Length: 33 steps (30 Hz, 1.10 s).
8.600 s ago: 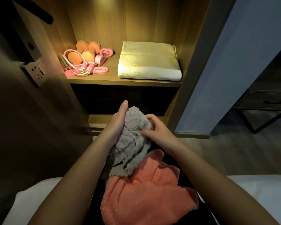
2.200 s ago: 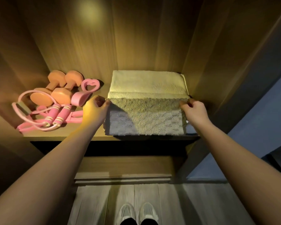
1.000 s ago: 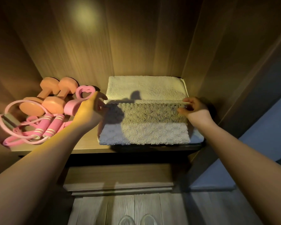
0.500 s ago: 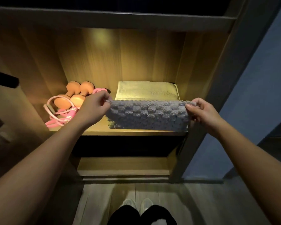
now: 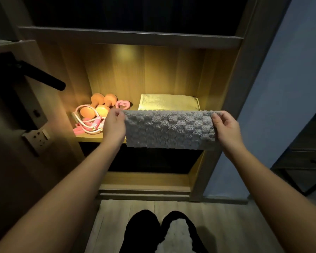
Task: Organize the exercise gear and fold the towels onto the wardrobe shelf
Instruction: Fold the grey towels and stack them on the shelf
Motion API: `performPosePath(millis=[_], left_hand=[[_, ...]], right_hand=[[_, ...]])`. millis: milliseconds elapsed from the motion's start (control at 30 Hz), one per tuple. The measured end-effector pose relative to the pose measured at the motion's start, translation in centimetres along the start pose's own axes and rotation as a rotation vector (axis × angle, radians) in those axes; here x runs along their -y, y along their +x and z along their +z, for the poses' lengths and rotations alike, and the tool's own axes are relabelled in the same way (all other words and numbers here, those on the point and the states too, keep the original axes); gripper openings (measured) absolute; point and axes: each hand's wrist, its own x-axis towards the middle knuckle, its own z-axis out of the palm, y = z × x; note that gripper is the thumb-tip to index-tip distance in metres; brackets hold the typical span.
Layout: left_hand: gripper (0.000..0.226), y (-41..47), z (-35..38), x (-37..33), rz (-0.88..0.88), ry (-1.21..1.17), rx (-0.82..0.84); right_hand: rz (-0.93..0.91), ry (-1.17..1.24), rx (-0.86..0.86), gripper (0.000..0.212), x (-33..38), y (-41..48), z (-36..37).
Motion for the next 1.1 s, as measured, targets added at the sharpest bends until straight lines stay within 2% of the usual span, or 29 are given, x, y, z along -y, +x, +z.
performPosePath(millis=[100, 167, 300, 467, 633, 867, 1000, 1100], left_hand=[[0.014, -1.2, 0.1, 0.5, 0.306, 0.179, -0.184], [0.014, -1.5, 0.2, 0.7, 0.353, 0.183, -0.207], [0.012, -0.7, 0.4, 1.4, 0.300, 0.197, -0.158], [0.015, 0.7, 1.5, 3.9, 0.131, 0.153, -0.118], [0.015, 2.9, 3.3, 6.8, 0.099, 0.242, -0.079], [0.010, 10.1, 8.2, 9.8, 0.098, 0.365, -0.078], [0.009, 15.2, 11.3, 11.5, 0.070, 0.379, -0.047], [0.015, 18.4, 13.5, 12.2, 0.031, 0.416, -0.008]], right_hand=[[-0.089, -0.113, -0.122, 0.020, 0.8, -1.0, 0.9], [-0.096, -0.139, -0.148, 0.023, 1.0, -1.3, 1.0], [-0.035, -0.170, -0.115, 0.024, 0.4, -1.0, 1.0], [0.045, -0.204, -0.073, 0.021, -2.0, -0.5, 1.7], [0.100, -0.220, -0.024, 0.025, -5.3, 1.5, 3.0], [0.186, -0.261, 0.017, 0.024, -11.0, 8.5, 5.9], [0.234, -0.373, 0.035, 0.027, -14.3, 13.6, 7.1], [0.317, -0.389, 0.054, 0.016, -16.5, 17.0, 8.0]])
